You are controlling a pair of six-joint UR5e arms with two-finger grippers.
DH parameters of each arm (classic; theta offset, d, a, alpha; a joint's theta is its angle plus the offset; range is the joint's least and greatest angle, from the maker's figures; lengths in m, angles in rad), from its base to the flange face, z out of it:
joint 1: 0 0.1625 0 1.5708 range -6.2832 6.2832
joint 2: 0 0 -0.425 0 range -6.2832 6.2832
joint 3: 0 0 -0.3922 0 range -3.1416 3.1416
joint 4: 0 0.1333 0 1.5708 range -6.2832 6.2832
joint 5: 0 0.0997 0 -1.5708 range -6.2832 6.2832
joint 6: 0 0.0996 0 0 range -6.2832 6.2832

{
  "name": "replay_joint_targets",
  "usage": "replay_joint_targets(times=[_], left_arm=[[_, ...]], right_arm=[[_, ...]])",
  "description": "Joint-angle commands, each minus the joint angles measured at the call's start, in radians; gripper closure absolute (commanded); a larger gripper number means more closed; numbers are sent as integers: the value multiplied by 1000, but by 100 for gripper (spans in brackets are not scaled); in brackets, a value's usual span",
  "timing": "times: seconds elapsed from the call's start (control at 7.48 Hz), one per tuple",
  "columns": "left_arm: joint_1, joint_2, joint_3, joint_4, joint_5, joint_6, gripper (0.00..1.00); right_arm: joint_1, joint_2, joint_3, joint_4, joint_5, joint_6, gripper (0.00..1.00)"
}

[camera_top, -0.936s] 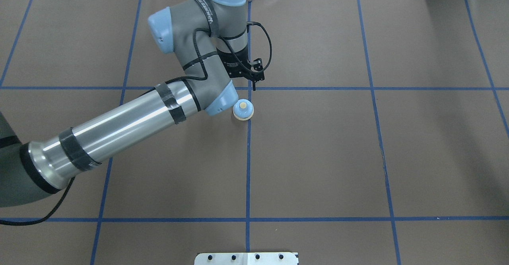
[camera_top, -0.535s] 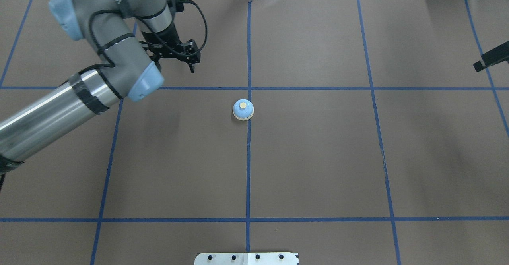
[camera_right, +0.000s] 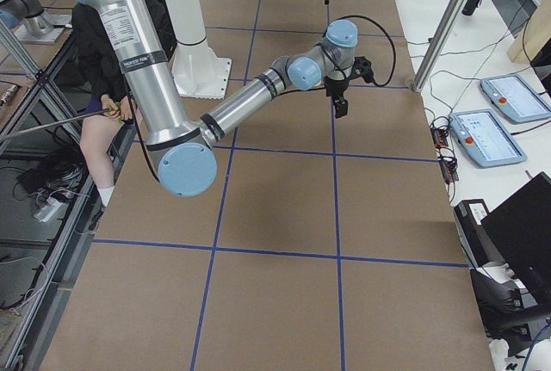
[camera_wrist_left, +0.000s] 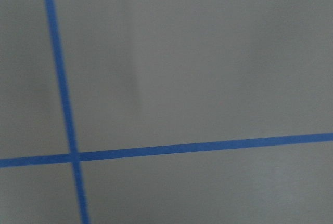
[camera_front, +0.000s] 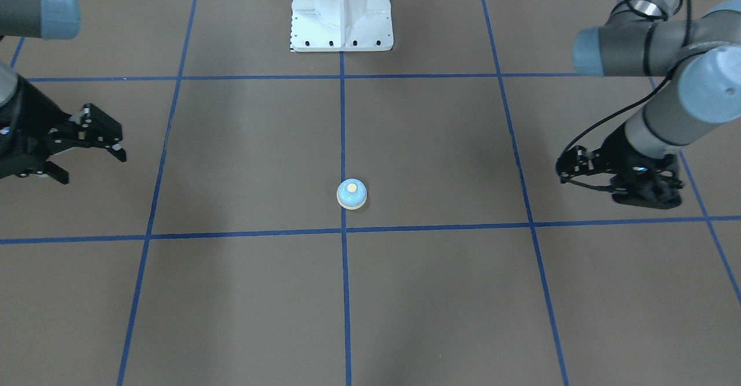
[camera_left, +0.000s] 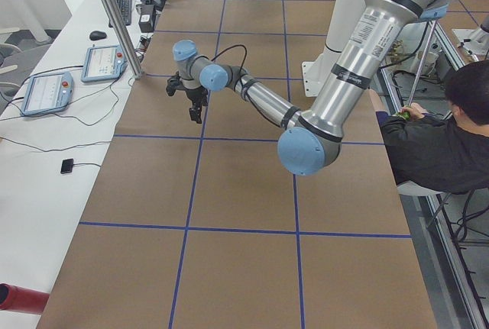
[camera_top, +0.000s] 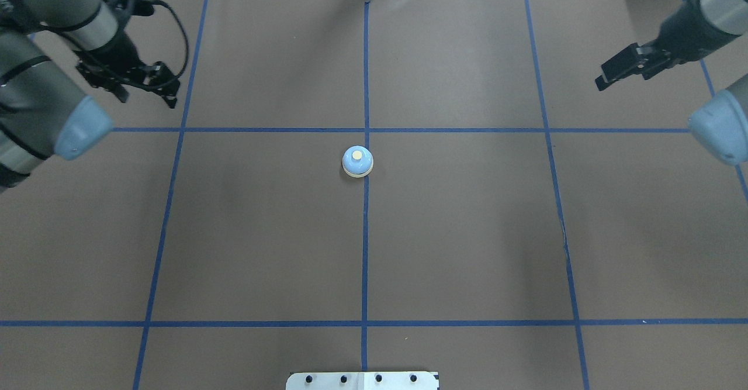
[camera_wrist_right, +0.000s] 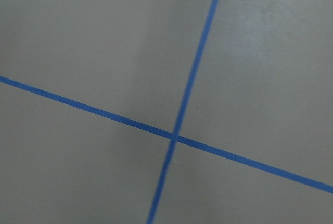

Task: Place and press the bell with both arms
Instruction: 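Withdraw the left arm while the right arm reaches toward the bell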

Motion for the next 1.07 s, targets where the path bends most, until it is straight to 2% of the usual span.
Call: replay_joint_targets(times=[0.0,0.13,0.27,0.53,0.67,0.8,0.94], left_arm=[[-177,168,-38,-1,0,292,0],[-249,239,-40,-5,0,392,0],[-331,299,-38,-6,-3,520,0],[-466,423,-53,-18,-5,578,0],[-486,469,-87,-23,-5,578,0],[-486,498,-119,-21,-5,577,0],[-486,508,-132,-21,-6,577,0]], right_arm=[[-161,119,-13,-4,-144,125,2],[-234,171,-42,-6,-213,198,1],[-268,249,-96,-7,-241,266,1],[-318,388,-229,-9,-255,344,2],[-367,460,-301,-9,-327,387,2],[-412,545,-396,-7,-363,430,8],[-440,612,-499,-7,-375,461,27]])
